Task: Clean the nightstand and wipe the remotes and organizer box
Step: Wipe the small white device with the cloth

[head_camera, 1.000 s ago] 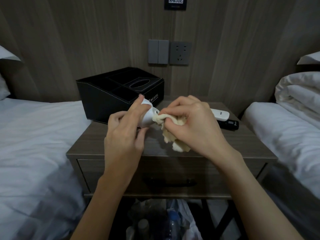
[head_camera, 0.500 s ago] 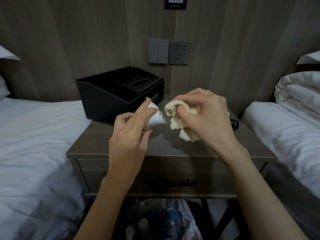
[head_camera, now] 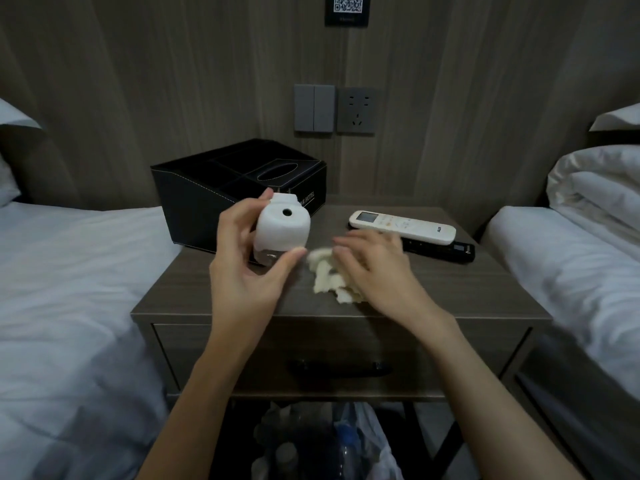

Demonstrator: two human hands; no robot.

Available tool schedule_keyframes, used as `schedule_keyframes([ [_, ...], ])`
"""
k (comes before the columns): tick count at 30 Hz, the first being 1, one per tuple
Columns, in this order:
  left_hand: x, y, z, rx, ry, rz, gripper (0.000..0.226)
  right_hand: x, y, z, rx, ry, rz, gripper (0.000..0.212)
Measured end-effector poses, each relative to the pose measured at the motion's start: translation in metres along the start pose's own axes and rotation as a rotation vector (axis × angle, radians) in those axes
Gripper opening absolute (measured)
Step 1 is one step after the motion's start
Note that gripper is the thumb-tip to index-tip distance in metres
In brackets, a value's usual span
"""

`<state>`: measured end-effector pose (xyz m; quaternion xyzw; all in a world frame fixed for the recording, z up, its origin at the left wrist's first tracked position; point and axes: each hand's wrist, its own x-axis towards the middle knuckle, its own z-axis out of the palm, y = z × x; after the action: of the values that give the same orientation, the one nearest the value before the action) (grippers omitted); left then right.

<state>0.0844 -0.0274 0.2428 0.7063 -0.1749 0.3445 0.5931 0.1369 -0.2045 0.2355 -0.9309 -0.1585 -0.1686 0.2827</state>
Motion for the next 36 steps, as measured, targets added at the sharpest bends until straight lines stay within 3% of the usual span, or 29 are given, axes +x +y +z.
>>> schedule_keyframes([
  [3, 0.002, 0.002, -0.002, -0.054, -0.015, 0.012, 0.066, -0.003, -0.015, -0.012, 0.012, 0.025, -0.031, 0.039],
  [6, 0.003, 0.003, -0.002, -0.099, -0.035, 0.024, 0.066, -0.007, -0.033, -0.037, 0.256, 0.131, -0.119, 0.03],
  [10, 0.002, 0.004, 0.001, -0.153, -0.059, 0.022, 0.065, -0.014, -0.052, -0.053, 0.472, 0.096, -0.209, 0.029],
  [26, 0.004, 0.018, 0.041, -0.303, -0.106, -0.101, 0.058, -0.016, -0.031, -0.073, 0.525, 0.236, -0.162, 0.032],
  [32, 0.001, -0.009, 0.058, -0.017, -0.118, -0.17, 0.049, -0.013, 0.013, -0.085, 0.332, 0.35, -0.047, 0.03],
  [36, -0.003, -0.017, 0.067, 0.161, -0.219, -0.181, 0.05, -0.014, 0.044, -0.082, 0.252, 0.343, 0.079, 0.029],
])
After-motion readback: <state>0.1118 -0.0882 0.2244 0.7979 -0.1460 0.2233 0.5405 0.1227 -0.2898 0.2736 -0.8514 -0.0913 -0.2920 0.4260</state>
